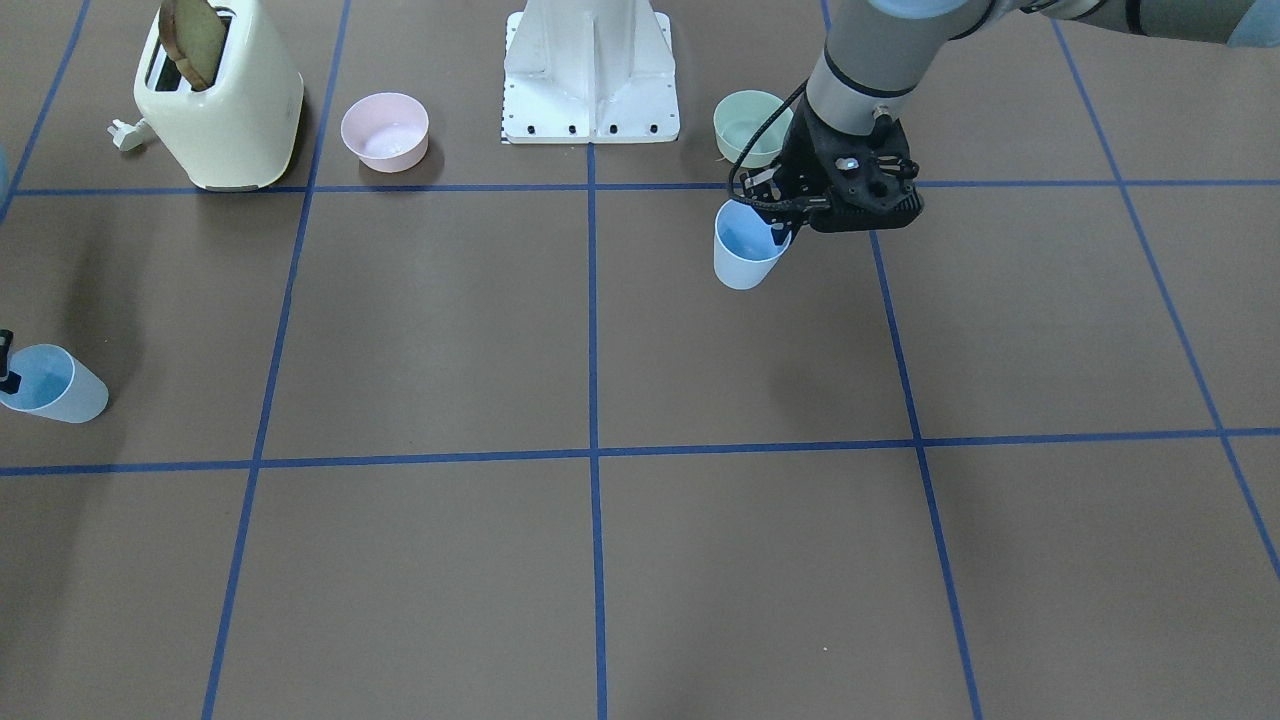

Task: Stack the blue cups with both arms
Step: 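Carry the cup to the table center with the left gripper and set it down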

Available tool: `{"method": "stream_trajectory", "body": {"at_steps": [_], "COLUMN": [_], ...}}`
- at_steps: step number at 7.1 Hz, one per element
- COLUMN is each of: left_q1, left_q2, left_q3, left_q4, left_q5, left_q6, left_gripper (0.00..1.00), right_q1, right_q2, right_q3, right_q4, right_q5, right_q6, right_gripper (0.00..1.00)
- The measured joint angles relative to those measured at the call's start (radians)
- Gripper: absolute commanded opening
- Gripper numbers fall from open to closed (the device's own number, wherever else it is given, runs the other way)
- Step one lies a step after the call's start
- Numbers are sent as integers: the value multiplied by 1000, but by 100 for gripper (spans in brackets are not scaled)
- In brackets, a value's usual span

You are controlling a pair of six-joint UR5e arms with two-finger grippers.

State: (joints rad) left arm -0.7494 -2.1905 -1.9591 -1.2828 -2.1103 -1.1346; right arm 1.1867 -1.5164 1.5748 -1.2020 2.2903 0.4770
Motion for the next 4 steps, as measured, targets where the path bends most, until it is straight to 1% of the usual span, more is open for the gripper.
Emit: {"method": "stream_trajectory", "body": {"at_steps": [1,2,4], "left_q1": [29,58,119], "left_q2": [-34,-66,-100], "left_q3": [44,100,206], "left_q4": [-10,-42,-139], "left_q5": [28,52,92], "left_q6": [-16,-49,-93], "left_gripper": [0,0,0], "right_q1": [1,1,1], "right_q2": [17,50,165], "right_q3": [34,74,135], "right_q4": [-35,-106,-304], "right_q5": [4,8,12], "right_q6": [10,21,41], "right_gripper": [0,0,0]}}
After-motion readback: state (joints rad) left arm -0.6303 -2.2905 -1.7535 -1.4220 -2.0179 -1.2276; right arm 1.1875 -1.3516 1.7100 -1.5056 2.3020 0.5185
